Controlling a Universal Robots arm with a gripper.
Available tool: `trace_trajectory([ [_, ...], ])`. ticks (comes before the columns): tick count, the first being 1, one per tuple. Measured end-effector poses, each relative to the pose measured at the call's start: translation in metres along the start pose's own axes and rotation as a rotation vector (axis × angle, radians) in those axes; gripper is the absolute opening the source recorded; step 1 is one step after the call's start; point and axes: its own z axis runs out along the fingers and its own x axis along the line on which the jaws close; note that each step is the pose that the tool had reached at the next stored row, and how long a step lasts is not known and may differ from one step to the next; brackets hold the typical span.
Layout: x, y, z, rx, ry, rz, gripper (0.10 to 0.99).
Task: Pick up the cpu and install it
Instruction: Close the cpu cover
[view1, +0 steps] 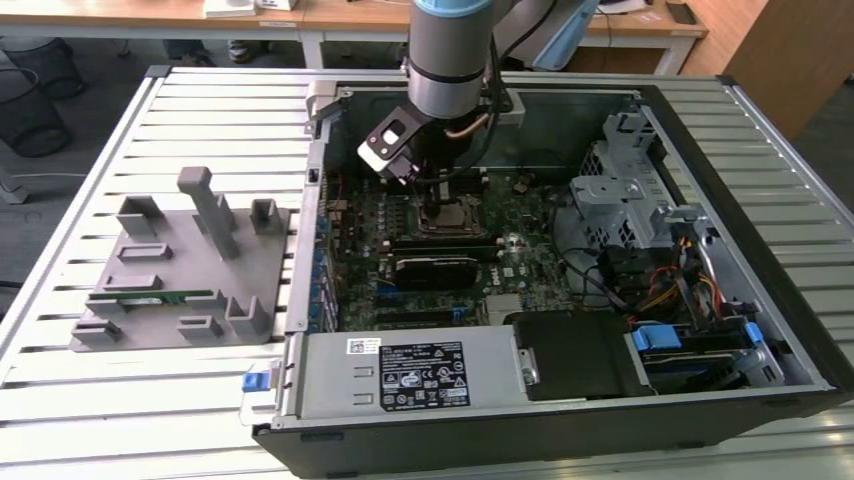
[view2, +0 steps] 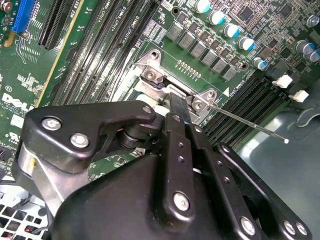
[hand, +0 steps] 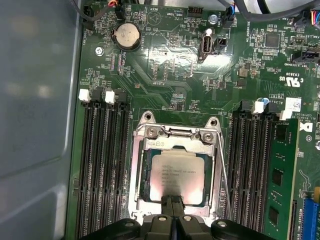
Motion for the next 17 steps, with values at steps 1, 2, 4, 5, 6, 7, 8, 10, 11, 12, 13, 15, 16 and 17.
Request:
trace_trajectory([
  [1, 0.0001, 0.0000, 0.0001, 0.000, 0.0001, 0.000, 0.106],
  [2, 0.0001, 0.0000, 0.0002, 0.000, 0.0002, 0.000, 0.106],
  [4, 0.0002, 0.0004, 0.0004, 0.000, 0.0004, 0.000, 0.106],
  [5, 0.0002, 0.0008, 0.0005, 0.000, 0.0005, 0.000, 0.106],
  [6, 0.0002, 0.0013, 0.0006, 0.000, 0.0005, 0.000, 0.106],
  [7, 0.0002, 0.0019, 0.0007, 0.000, 0.0005, 0.000, 0.106],
  [8, 0.0002, 0.0025, 0.0007, 0.000, 0.0003, 0.000, 0.106],
  [10, 0.0002, 0.0040, 0.0009, 0.000, 0.0004, 0.000, 0.106],
  [11, 0.0002, 0.0047, 0.0010, 0.000, 0.0004, 0.000, 0.106],
  [12, 0.0002, 0.0053, 0.0011, 0.000, 0.0003, 0.000, 0.106],
  [13, 0.0001, 0.0057, 0.0011, 0.000, 0.0002, 0.000, 0.106],
  [15, 0.0001, 0.0058, 0.0010, 0.000, 0.0003, 0.000, 0.106],
  [16, 0.0001, 0.0058, 0.0006, 0.000, -0.0001, 0.000, 0.106],
  [17, 0.0002, 0.0058, 0.0002, 0.000, 0.0002, 0.000, 0.106],
])
